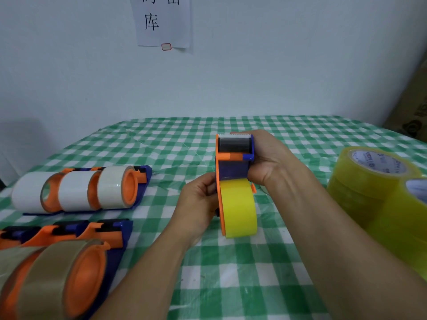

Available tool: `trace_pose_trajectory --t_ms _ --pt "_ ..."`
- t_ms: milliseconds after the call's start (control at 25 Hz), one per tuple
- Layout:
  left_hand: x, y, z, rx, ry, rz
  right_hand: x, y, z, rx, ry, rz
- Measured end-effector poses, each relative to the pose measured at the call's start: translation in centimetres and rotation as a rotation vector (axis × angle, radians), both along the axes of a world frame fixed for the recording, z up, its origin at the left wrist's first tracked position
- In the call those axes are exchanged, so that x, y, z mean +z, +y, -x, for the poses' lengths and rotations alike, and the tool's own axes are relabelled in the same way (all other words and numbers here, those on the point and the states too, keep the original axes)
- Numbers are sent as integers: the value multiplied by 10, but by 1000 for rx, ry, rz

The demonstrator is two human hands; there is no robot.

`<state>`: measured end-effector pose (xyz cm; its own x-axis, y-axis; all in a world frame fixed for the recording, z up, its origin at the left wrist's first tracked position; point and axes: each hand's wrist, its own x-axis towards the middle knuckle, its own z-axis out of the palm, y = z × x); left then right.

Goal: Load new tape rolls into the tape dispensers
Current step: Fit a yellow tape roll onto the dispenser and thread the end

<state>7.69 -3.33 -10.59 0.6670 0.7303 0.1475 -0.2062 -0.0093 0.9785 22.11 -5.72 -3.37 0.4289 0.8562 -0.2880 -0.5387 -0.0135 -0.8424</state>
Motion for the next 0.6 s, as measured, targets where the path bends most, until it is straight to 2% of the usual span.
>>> trace_pose_trajectory --t_ms 200,480,600 --pt "9 1 5 29 -42 48 -9 4 5 17 -2 4" --pt "14 3 9 55 -3 97 -8 -2 -13 -247 75 -21" --pt "16 6 6 102 77 125 2 -10 -22 -264 12 -35"
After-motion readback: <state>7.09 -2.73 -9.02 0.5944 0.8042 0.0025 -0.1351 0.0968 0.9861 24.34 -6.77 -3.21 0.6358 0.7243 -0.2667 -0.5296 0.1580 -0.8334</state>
